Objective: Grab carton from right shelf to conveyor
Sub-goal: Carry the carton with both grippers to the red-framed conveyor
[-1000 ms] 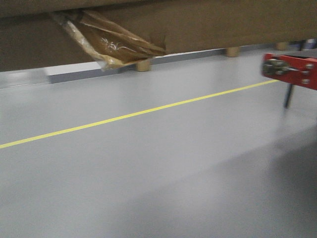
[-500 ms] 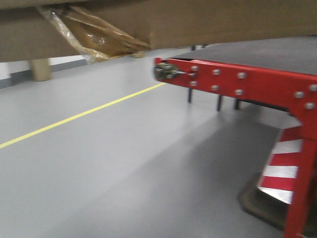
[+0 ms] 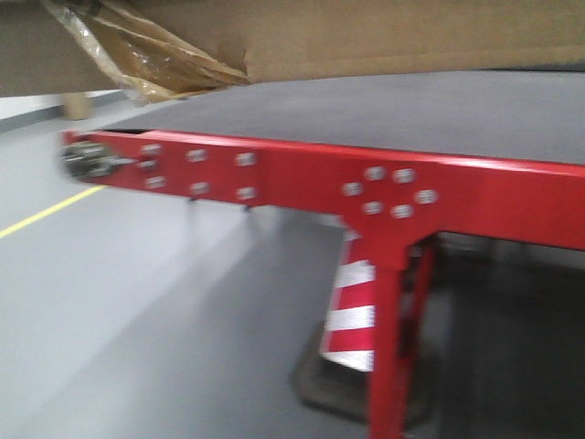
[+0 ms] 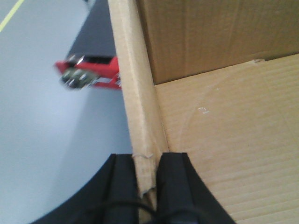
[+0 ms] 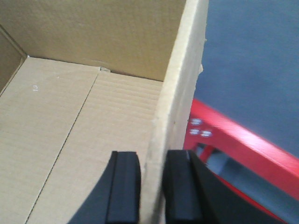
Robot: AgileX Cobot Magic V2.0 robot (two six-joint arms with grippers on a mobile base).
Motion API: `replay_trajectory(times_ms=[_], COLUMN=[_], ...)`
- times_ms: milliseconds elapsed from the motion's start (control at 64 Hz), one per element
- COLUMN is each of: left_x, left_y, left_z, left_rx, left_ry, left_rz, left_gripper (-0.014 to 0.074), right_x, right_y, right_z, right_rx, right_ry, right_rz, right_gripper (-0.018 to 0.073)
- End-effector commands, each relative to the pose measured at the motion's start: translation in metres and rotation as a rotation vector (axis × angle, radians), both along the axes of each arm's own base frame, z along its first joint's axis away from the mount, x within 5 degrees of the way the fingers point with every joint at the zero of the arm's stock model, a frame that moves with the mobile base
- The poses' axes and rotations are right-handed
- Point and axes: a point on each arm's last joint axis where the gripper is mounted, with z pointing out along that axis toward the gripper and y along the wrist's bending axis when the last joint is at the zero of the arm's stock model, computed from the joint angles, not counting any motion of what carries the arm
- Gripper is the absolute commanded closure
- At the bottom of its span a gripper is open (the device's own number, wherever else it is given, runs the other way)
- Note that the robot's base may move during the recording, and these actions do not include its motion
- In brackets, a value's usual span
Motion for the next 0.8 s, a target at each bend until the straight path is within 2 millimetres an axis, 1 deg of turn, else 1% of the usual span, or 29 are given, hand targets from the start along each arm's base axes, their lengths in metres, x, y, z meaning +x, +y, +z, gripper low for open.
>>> replay_trajectory(times_ms=[0,781], left_x=[-0.0009,-0.0009], left_y=[0.0122,0.0122], left_z=[0.0067,0.0067], left_rx=[0.105,0.105], left_ry=[-0.052,-0.052], left_rz=[0.061,0.061], left_gripper=[0.0613,0.0613], right_x=[-0.0061,-0.0061], right_y=[-0.0055,-0.0055], right_z=[0.0102,0.0102], right_rx=[0.002,0.002], right_ry=[-0.06,-0.06], right_rz=[-0.002,-0.002], right_gripper=[0.0625,0.0625])
